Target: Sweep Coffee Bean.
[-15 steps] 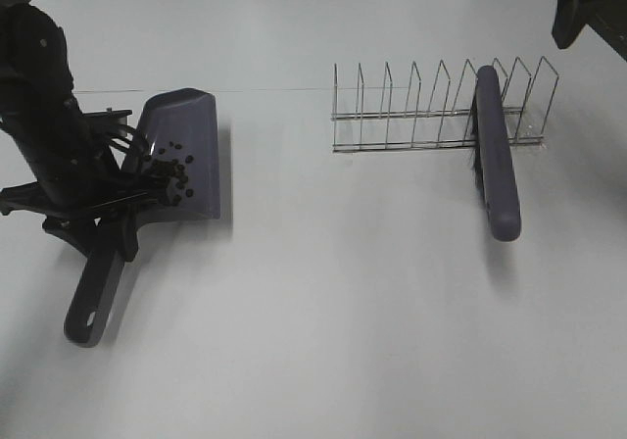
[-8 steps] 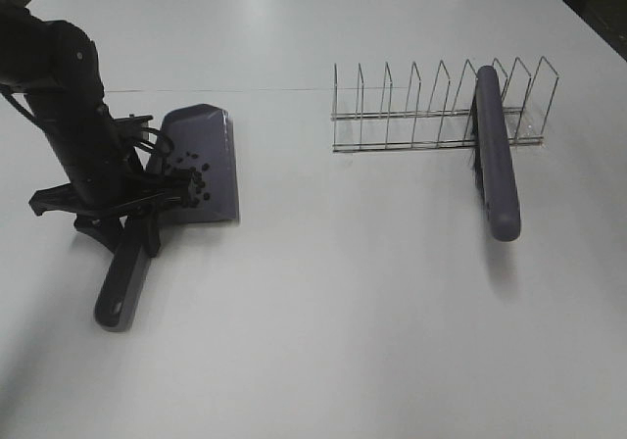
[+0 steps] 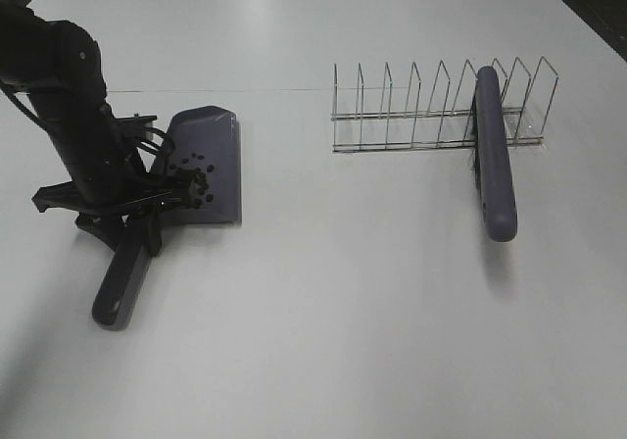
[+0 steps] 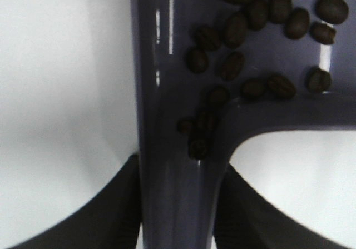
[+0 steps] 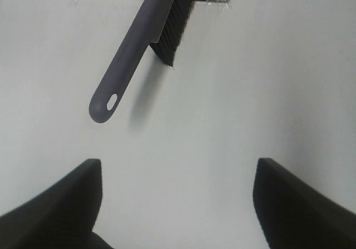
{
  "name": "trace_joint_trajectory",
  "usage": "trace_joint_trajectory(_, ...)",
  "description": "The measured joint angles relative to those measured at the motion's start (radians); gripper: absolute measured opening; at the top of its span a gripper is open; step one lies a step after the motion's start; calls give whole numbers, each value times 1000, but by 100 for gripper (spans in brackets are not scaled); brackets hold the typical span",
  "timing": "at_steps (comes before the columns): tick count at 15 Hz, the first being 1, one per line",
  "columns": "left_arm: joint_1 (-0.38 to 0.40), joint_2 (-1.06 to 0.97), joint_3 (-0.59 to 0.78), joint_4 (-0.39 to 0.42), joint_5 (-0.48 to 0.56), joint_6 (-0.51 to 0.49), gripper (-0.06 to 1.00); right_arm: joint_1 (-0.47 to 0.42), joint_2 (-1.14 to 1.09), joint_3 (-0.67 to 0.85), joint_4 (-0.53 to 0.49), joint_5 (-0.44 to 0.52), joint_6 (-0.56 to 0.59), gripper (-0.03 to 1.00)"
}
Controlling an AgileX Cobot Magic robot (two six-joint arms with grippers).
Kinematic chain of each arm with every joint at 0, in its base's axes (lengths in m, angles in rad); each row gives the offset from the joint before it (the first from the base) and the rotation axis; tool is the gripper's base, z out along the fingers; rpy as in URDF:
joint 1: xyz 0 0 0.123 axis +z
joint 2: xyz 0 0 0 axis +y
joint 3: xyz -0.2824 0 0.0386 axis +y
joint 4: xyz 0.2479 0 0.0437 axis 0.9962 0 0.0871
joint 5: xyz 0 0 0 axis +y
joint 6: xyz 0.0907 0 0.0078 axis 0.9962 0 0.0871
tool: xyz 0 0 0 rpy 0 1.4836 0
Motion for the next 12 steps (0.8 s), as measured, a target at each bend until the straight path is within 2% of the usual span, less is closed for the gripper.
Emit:
trace_joint_trajectory(1, 0, 0, 0, 0, 0, 5, 34, 0, -41, 22, 0, 0, 0, 66)
trace_joint_trajectory(3, -1, -6, -2, -16, -4, 9, 62, 0, -153, 92, 0, 0, 0, 66)
trace_joint_trajectory(5, 0, -13, -8, -4, -4, 9, 76, 0, -206, 127, 0, 1, 0, 66)
trace_joint_trajectory(7, 0, -22, -35, 28, 20, 9, 81, 0, -273, 175, 1, 1, 0, 66)
trace_joint_trajectory(12, 0, -144, -159, 124, 148, 9, 82, 0, -425, 342, 1, 1, 0, 66)
